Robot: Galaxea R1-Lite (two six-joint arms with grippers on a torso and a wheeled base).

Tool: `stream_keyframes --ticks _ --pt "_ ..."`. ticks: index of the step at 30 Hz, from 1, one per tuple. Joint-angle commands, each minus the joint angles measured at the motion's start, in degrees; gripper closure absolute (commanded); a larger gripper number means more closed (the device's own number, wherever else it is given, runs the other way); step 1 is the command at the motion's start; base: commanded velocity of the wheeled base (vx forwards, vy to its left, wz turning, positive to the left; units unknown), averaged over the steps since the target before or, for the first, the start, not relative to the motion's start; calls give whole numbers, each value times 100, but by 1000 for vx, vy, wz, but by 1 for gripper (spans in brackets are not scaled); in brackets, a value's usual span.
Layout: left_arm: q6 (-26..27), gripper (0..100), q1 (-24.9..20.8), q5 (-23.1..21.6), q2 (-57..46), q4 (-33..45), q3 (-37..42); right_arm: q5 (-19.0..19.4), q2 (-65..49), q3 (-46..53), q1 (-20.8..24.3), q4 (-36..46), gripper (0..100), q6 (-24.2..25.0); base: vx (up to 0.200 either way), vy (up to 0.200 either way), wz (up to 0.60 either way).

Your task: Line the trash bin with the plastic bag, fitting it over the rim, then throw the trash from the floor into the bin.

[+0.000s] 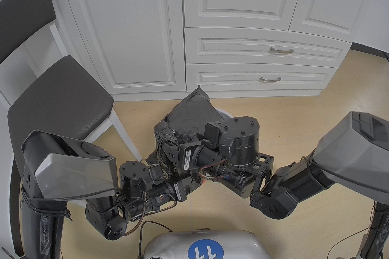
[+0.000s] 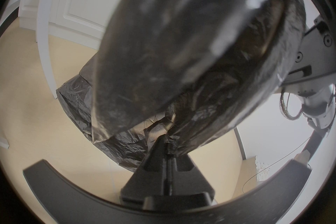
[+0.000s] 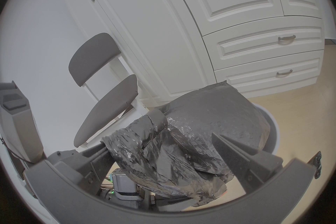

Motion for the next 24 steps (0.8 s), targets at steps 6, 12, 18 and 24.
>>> stream_keyframes --ticks 6,12,18,24 --pt "-1 100 -162 -2 -3 -3 61 -16 281 -57 16 11 0 -30 0 0 0" --pt "-1 100 -197 -2 6 -3 87 -122 307 -74 16 20 0 -65 0 0 0" --pt "16 100 -215 -2 -12 -3 157 -122 307 -145 -28 11 100 -74 0 0 0" --pt "60 100 -355 -11 -196 -3 359 -113 316 -206 -107 11 100 -65 0 0 0"
